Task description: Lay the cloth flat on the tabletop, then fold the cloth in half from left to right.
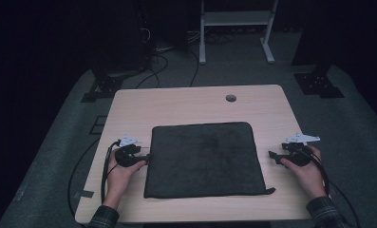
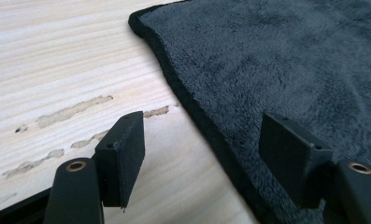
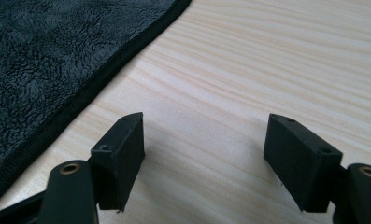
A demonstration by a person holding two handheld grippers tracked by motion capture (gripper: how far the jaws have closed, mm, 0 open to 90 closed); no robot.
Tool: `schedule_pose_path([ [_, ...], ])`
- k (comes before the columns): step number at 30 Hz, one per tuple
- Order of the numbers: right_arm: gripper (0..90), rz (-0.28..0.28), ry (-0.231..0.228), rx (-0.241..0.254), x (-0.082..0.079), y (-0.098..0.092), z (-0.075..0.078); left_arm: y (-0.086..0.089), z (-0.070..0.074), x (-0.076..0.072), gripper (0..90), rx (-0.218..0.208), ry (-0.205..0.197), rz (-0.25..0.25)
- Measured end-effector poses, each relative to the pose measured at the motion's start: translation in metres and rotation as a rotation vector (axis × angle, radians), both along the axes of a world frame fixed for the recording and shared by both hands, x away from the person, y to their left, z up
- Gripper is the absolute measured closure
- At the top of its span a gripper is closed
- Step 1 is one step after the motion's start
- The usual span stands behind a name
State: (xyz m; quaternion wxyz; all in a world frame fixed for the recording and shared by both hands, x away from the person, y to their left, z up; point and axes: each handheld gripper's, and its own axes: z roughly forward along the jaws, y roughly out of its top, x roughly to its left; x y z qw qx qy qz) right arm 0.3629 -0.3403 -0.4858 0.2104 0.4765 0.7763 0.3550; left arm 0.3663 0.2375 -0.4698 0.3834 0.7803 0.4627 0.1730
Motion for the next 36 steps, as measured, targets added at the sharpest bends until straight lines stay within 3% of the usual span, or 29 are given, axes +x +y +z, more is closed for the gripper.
schedule_pose_path([
  [7, 27.5, -0.001, 0.001, 0.000, 0.000, 0.000, 0.000, -0.008, -0.006, 0.006, 32.7, 0.029, 0.004, 0.004],
  [12, 27.1, 0.000, 0.001, 0.000, 0.000, 0.000, 0.000, -0.011, -0.007, 0.005, 35.7, 0.085, -0.014, 0.013],
  [18, 27.2, 0.000, 0.001, 0.000, 0.000, 0.000, 0.000, -0.009, -0.009, 0.002, 50.9, 0.063, -0.046, 0.041],
  [20, 27.1, 0.000, 0.001, 0.000, 0.000, 0.000, 0.000, -0.010, -0.009, 0.001, 52.1, 0.063, -0.046, 0.048],
  [25, 27.1, 0.000, 0.001, 0.000, 0.000, 0.000, 0.000, -0.013, -0.010, -0.001, 67.4, 0.039, -0.051, 0.037],
  [31, 27.1, 0.000, 0.002, 0.000, 0.000, 0.000, 0.000, -0.015, -0.011, -0.002, 84.3, -0.035, -0.009, 0.050],
  [36, 27.1, 0.000, 0.002, 0.000, 0.000, 0.000, 0.000, -0.016, -0.010, -0.002, 87.6, -0.041, -0.001, 0.056],
])
